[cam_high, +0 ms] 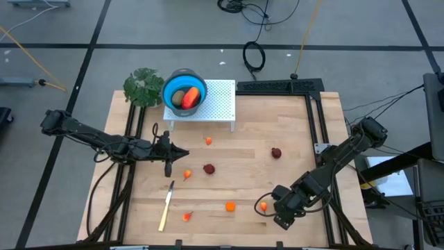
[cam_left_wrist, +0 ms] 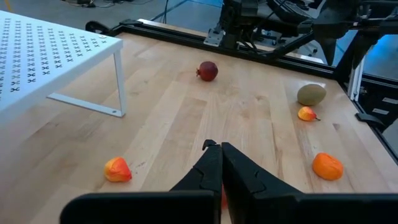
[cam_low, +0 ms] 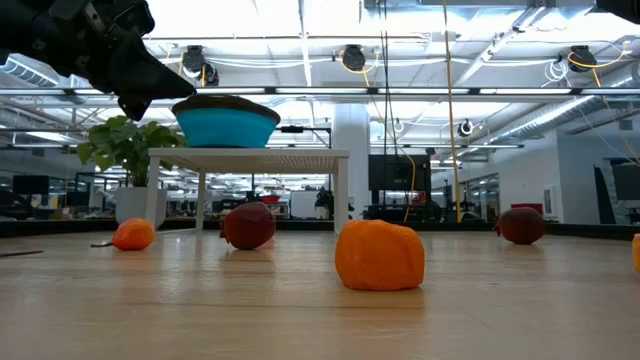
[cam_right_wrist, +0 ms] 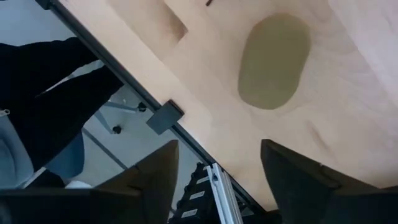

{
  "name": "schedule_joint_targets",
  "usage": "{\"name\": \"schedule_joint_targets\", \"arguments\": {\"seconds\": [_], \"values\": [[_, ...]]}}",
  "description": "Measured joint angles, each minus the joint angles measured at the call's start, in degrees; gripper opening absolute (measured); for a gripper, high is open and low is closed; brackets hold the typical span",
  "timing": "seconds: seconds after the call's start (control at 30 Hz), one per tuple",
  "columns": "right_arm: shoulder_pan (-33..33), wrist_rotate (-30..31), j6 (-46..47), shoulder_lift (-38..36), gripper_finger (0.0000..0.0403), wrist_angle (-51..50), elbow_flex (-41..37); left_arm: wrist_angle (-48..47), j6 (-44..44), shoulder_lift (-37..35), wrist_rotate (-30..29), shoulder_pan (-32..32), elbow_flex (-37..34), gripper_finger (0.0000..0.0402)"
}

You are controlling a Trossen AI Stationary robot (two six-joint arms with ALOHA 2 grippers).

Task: Pick & Place Fruit
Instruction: Put the kiwi into the blue strainer bowl on the shelf

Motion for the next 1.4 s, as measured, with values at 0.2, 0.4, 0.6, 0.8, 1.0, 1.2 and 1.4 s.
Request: {"name": "schedule_joint_targets", "arguments": {"seconds": [0.2, 0.4, 0.6, 0.8, 1.0, 1.2, 1.4], "values": [[0.0, 0.1, -0.2, 0.0, 0.0242, 0.8, 0.0, 0.0, 0.0, 0.0, 0.0, 0.0, 0.0, 0.0020], [0.0, 0.0, -0.3, 0.0, 0.0239, 1.0, 0.0, 0.0, 0.1, 0.0, 0.0, 0.0, 0.0, 0.0021], [0.0, 0.2, -0.2, 0.0, 0.0251, 1.6, 0.0, 0.0, 0.1, 0.0, 0.0, 0.0, 0.0, 0.0021], [0.0, 0.4, 1.6, 0.0, 0.0304, 1.1, 0.0, 0.0, 0.1, 0.0, 0.0, 0.0, 0.0, 0.0021], [0.0, 2.4, 1.8, 0.0, 0.0356, 0.7, 0.0, 0.1, 0.1, 0.0, 0.0, 0.0, 0.0, 0.0021], [0.0, 3.5, -1.6, 0.0, 0.0370, 2.7, 0.0, 0.1, 0.1, 0.0, 0.0, 0.0, 0.0, 0.0021], [0.0, 3.5, -5.0, 0.0, 0.0366, 2.9, 0.0, 0.1, 0.1, 0.0, 0.0, 0.0, 0.0, 0.0021]]}}
